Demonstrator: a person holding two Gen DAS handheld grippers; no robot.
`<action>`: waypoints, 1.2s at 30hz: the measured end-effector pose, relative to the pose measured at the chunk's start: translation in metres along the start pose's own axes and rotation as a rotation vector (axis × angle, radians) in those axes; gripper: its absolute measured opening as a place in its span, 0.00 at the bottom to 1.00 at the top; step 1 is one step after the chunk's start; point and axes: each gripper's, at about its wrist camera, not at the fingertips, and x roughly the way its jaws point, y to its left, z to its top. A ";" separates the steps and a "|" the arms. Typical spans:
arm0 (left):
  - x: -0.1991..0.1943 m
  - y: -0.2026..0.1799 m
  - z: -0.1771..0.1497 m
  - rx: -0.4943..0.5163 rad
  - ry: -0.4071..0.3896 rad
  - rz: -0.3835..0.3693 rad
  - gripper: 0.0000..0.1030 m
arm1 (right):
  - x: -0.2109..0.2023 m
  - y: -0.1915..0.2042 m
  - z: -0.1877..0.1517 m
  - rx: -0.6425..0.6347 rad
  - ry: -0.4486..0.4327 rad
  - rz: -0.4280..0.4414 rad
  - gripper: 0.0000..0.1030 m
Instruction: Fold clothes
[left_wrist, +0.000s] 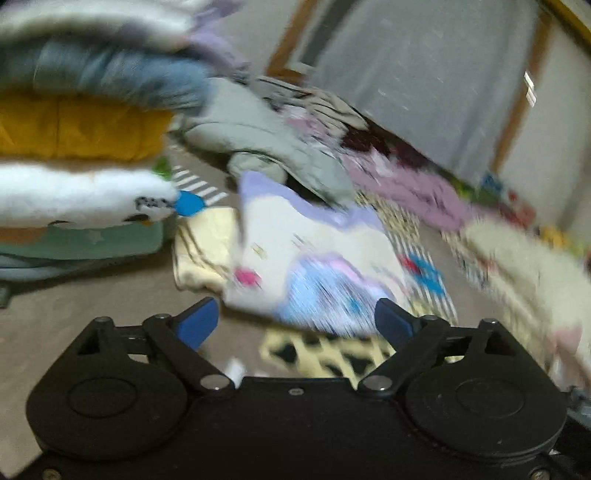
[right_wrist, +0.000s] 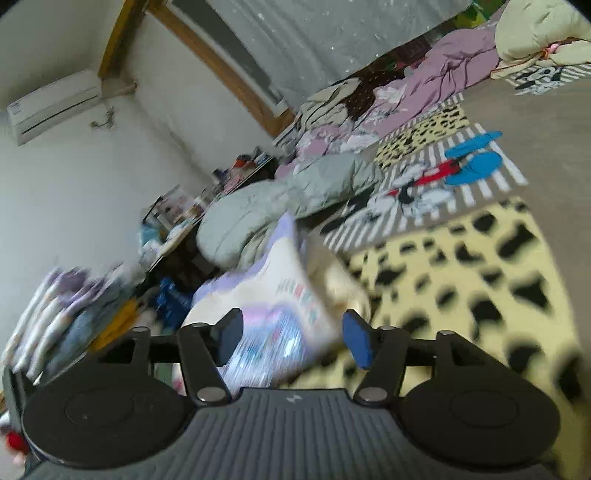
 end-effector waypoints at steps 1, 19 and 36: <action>-0.012 -0.014 -0.007 0.054 0.007 0.009 0.91 | -0.016 0.006 -0.007 -0.013 0.007 0.003 0.61; -0.269 -0.137 0.020 0.242 -0.279 -0.171 1.00 | -0.338 0.091 -0.086 0.009 -0.102 -0.029 0.79; -0.331 -0.186 -0.030 0.420 -0.121 -0.098 1.00 | -0.472 0.166 -0.103 -0.088 -0.249 -0.098 0.92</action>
